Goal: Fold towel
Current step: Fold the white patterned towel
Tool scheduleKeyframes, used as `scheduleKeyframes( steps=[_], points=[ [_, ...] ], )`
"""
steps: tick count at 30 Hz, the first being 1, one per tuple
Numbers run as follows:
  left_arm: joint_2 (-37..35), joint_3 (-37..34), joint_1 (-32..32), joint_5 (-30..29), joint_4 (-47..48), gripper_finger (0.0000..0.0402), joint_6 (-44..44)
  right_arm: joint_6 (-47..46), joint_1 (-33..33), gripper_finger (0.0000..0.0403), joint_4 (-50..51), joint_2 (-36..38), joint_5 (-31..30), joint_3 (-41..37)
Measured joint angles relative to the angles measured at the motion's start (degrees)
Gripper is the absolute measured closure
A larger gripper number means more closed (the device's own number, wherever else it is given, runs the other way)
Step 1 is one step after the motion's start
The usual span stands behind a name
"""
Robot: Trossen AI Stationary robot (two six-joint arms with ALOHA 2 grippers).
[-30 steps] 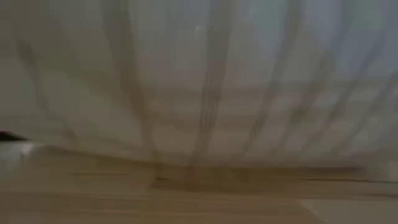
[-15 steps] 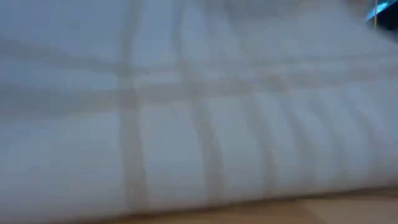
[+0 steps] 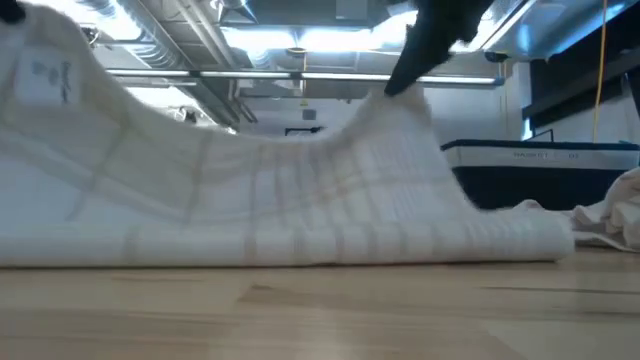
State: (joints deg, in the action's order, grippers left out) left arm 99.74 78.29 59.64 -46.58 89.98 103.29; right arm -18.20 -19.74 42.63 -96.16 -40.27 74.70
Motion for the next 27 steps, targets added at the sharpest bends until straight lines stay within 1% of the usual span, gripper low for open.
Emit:
scheduleKeyframes(
  steps=[2, 4, 8, 11, 15, 17, 19, 22, 24, 27],
  points=[
    [-0.1, -1.7, -0.7, 0.9, 0.1, 0.0397, 0.0, 1.3, 2.5, 0.0402, -0.9, 0.0, 0.3, -1.8],
    [-1.1, -3.8, -1.7, 3.0, -0.1, 0.0396, 0.1, 3.2, 4.9, 0.0402, -2.5, 0.0, 1.1, -3.5],
    [-6.7, -8.0, -5.0, 3.6, 0.1, 0.0398, 0.9, 7.4, 9.1, 0.0402, -7.3, 0.0, 5.8, -5.6],
    [-13.3, -12.2, -8.4, 2.9, -0.1, 0.0399, -0.5, 10.1, 11.9, 0.0402, -9.7, 0.0, 8.1, -5.7],
    [-23.6, -18.9, -12.6, 2.7, -1.0, 0.0399, -4.9, 15.1, 15.2, 0.0402, -12.4, 0.0, 11.0, -5.7],
    [-28.8, -22.5, -14.4, 2.4, -3.1, 0.0399, -7.1, 17.2, 17.3, 0.0402, -13.8, 0.0, 14.5, -5.7],
    [-34.0, -26.1, -16.3, 2.3, -6.7, 0.0399, -11.1, 18.8, 19.8, 0.0402, -14.6, 0.0, 17.7, -5.7],
    [-40.9, -31.2, -18.3, 2.8, -12.7, 0.0399, -18.0, 20.7, 23.4, 0.0402, -14.5, 0.0, 20.3, -5.7],
    [-44.7, -34.3, -19.0, 2.9, -14.7, 0.0399, -21.7, 21.9, 25.7, 0.0402, -14.2, 0.0, 22.6, -5.8],
    [-48.8, -38.0, -20.5, 2.9, -15.7, 0.0399, -24.3, 22.9, 29.3, 0.0402, -14.1, 0.0, 28.9, -5.8]
  ],
)
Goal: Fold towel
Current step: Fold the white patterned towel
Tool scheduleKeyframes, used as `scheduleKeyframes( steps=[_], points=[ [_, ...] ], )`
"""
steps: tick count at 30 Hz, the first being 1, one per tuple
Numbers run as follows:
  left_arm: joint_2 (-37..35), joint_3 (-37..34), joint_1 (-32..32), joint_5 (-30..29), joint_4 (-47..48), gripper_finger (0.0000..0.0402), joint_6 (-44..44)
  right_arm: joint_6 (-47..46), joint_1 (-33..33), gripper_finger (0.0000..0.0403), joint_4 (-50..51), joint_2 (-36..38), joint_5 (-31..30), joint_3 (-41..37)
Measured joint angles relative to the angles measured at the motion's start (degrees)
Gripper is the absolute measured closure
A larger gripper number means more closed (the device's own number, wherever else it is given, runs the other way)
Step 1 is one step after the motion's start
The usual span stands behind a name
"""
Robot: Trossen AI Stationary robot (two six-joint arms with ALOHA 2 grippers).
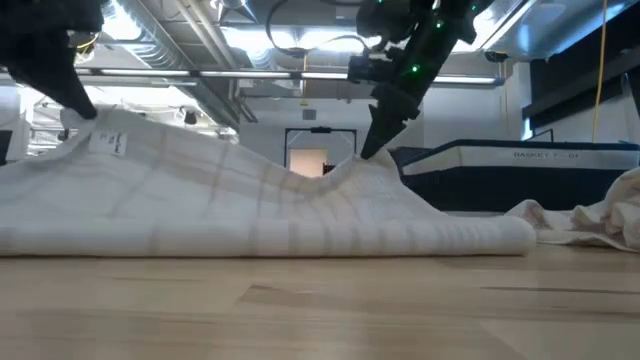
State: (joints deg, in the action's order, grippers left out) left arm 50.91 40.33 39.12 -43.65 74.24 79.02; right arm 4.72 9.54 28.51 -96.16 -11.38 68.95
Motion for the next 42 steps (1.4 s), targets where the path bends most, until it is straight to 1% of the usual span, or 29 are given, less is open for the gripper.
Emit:
scheduleKeyframes(
  steps=[2, 5, 11, 14, 17, 22, 28, 33, 36, 39, 42],
  points=[
    [-1.7, -2.3, -1.1, -0.2, 0.0, 0.0399, -0.1, 0.1, 2.1, 0.0402, 0.0, -0.1, 2.1, 0.0],
    [-3.1, -5.3, -3.2, -0.9, 0.2, 0.0399, -0.4, 2.0, 5.1, 0.0402, -0.1, -1.0, 2.0, 0.0],
    [-3.4, -6.8, -8.8, -8.3, 1.0, 0.0399, -1.6, 5.3, 10.6, 0.0402, -3.2, -3.1, 2.5, -0.1],
    [-3.8, -6.8, -12.4, -9.1, 2.7, 0.0399, 1.7, 6.2, 12.9, 0.0402, -6.0, -3.3, 3.5, -0.1],
    [-3.6, -7.0, -16.3, -10.6, 5.8, 0.0398, 9.0, 6.2, 14.5, 0.0402, -8.8, -3.3, 4.5, -0.1],
    [-3.5, -7.3, -22.2, -11.0, 5.9, 0.0398, 9.1, 6.1, 15.4, 0.0402, -11.0, -4.4, 6.2, 0.0],
    [-3.1, -7.3, -27.6, -11.4, 5.3, 0.0398, 7.9, 7.4, 15.2, 0.0402, -12.7, -7.7, 6.5, 0.0],
    [-3.1, -6.7, -28.5, -11.1, 2.7, 0.0398, 2.9, 7.6, 15.2, 0.0402, -12.3, -7.2, 6.5, 0.0],
    [-3.2, -6.4, -28.5, -12.1, 2.8, 0.0398, 4.0, 7.6, 15.3, 0.0402, -11.6, -6.2, 6.5, 0.8],
    [-3.3, -4.2, -28.4, -13.4, 2.9, 0.0398, 6.3, 7.3, 14.5, 0.0402, -7.6, -4.4, 6.5, 3.4],
    [-3.3, -3.0, -29.3, -14.1, 4.3, 0.0398, 5.6, 7.1, 14.0, 0.0402, -8.1, -2.8, 4.1, 5.4]
  ],
)
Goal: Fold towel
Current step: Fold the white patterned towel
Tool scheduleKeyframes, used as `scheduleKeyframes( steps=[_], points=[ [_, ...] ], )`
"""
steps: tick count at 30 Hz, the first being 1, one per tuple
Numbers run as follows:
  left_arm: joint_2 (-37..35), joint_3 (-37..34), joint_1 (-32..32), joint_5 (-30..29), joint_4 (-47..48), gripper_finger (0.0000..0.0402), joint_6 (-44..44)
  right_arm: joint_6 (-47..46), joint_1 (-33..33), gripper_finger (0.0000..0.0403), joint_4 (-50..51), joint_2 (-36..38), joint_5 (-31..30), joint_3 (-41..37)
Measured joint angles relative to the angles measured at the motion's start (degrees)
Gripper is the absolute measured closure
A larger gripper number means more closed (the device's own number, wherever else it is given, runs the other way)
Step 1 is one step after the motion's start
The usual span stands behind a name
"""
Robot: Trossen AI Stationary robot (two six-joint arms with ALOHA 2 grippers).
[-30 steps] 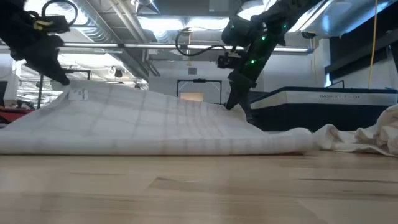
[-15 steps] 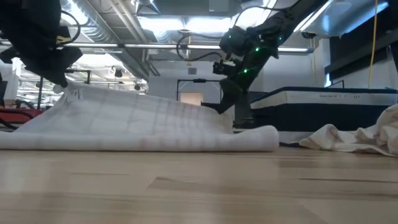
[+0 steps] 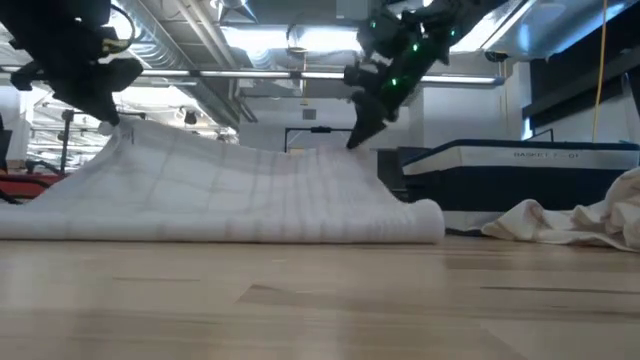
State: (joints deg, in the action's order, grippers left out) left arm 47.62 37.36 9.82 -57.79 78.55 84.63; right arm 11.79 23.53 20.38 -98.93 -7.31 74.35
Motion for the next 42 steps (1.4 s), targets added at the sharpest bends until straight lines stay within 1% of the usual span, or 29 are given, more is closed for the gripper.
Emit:
scheduleKeyframes(
  steps=[4, 7, 13, 17, 20, 23, 25, 28, 31, 33, 37, 40, 42],
  points=[
    [0.0, -0.9, -3.9, -1.8, 3.4, 0.0398, 2.5, -0.2, 1.5, 0.0402, -2.5, -2.0, -0.7, 0.0],
    [0.1, -2.7, -6.3, -2.1, 1.7, 0.0398, 2.6, -0.9, 2.6, 0.0402, -2.5, -4.4, -0.5, -0.1],
    [0.1, -7.3, -8.9, -2.0, -7.7, 0.0398, -3.8, -0.9, 3.2, 0.0402, -2.8, -8.1, -0.7, -0.1],
    [0.1, -10.2, -10.1, -3.4, -12.7, 0.0398, -8.3, -0.5, 3.2, 0.0402, -3.4, -9.2, -1.3, -0.2],
    [0.1, -12.3, -11.0, -4.6, -13.7, 0.0398, -8.8, -0.4, 3.3, 0.0402, -5.2, -9.5, -1.4, -0.2],
    [0.2, -14.0, -11.9, -6.0, -14.6, 0.0398, -8.4, -0.5, 3.2, 0.0402, -5.5, -9.6, -2.8, -0.2],
    [0.2, -15.1, -12.3, -6.5, -16.7, 0.0398, -8.6, -0.8, 3.2, 0.0402, -5.5, -9.6, -3.1, -0.2],
    [0.2, -16.8, -12.7, -7.3, -21.9, 0.0396, -12.5, -0.9, 3.2, 0.0400, -5.5, -9.6, -3.8, -0.2],
    [0.2, -17.4, -13.5, -8.2, -26.4, 0.0374, -17.9, -1.0, 3.2, 0.0378, -5.5, -9.6, -5.4, -0.2],
    [0.2, -17.5, -14.4, -8.4, -27.4, 0.0346, -20.9, -1.2, 3.2, 0.0352, -5.5, -9.6, -6.5, -0.2],
    [0.1, -16.9, -16.3, -8.3, -27.7, 0.0281, -23.1, -1.2, 3.2, 0.0287, -6.1, -9.6, -9.1, -0.2],
    [-0.2, -14.7, -16.6, -5.7, -28.0, 0.0242, -23.3, -1.0, 3.2, 0.0243, -4.0, -8.8, -9.1, -0.2],
    [-0.3, -13.1, -16.2, -3.3, -28.2, 0.0226, -25.4, -1.0, 3.2, 0.0221, 0.2, -7.5, -7.8, 0.7]
  ],
)
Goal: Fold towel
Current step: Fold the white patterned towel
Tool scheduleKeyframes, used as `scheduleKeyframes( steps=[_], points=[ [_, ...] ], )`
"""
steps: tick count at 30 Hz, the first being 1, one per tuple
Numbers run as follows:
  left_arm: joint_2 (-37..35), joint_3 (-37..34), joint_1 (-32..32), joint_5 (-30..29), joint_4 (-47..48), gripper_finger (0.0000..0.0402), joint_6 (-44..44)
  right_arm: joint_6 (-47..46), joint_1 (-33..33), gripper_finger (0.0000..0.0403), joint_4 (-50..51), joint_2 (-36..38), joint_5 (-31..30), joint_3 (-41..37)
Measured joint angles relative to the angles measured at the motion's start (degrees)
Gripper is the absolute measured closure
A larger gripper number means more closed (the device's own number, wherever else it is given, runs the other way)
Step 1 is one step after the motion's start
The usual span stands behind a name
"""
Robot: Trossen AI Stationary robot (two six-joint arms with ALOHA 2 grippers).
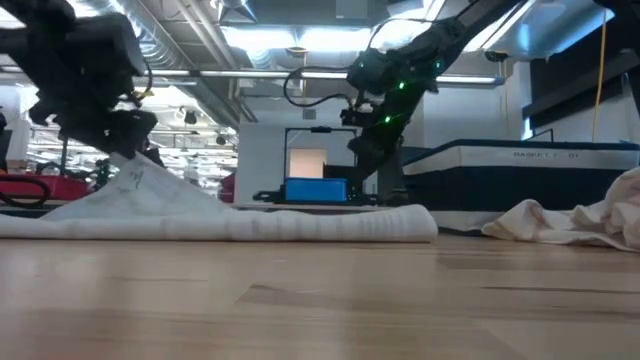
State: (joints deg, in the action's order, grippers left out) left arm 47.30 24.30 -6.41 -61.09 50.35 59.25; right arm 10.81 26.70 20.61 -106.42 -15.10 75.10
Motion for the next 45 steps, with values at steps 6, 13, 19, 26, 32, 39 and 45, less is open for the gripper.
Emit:
scheduleKeyframes(
  steps=[6, 13, 19, 26, 32, 39, 45],
  points=[
    [-0.2, 3.2, 0.7, 1.3, 0.1, 0.0214, -5.7, -0.5, -0.1, 0.0192, 7.5, 2.7, 12.5, 1.3],
    [-0.1, 4.1, 2.9, 31.1, -2.3, 0.0219, -8.9, -0.2, -4.8, 0.0189, 10.8, 2.4, 34.3, -2.8],
    [2.7, 4.1, 10.4, 46.2, -4.2, 0.0219, -6.2, 0.1, -12.5, 0.0189, 1.2, 2.3, 31.3, -10.2],
    [9.5, 0.0, 20.2, 49.9, -12.1, 0.0220, 2.1, -2.8, -19.1, 0.0189, -0.2, 2.3, 21.9, -15.5],
    [16.1, -0.4, 30.0, 51.3, -21.1, 0.0220, 10.7, -9.7, -26.0, 0.0189, 2.7, 2.6, 23.1, -17.8],
    [24.8, -0.2, 40.8, 51.3, -37.9, 0.0220, 20.2, -16.9, -37.1, 0.0189, 3.9, 2.7, 23.0, -19.1],
    [30.7, 2.1, 48.2, 56.5, -44.3, 0.0220, 27.0, -20.7, -46.3, 0.0189, 8.6, 2.7, 23.1, -19.1]
  ],
)
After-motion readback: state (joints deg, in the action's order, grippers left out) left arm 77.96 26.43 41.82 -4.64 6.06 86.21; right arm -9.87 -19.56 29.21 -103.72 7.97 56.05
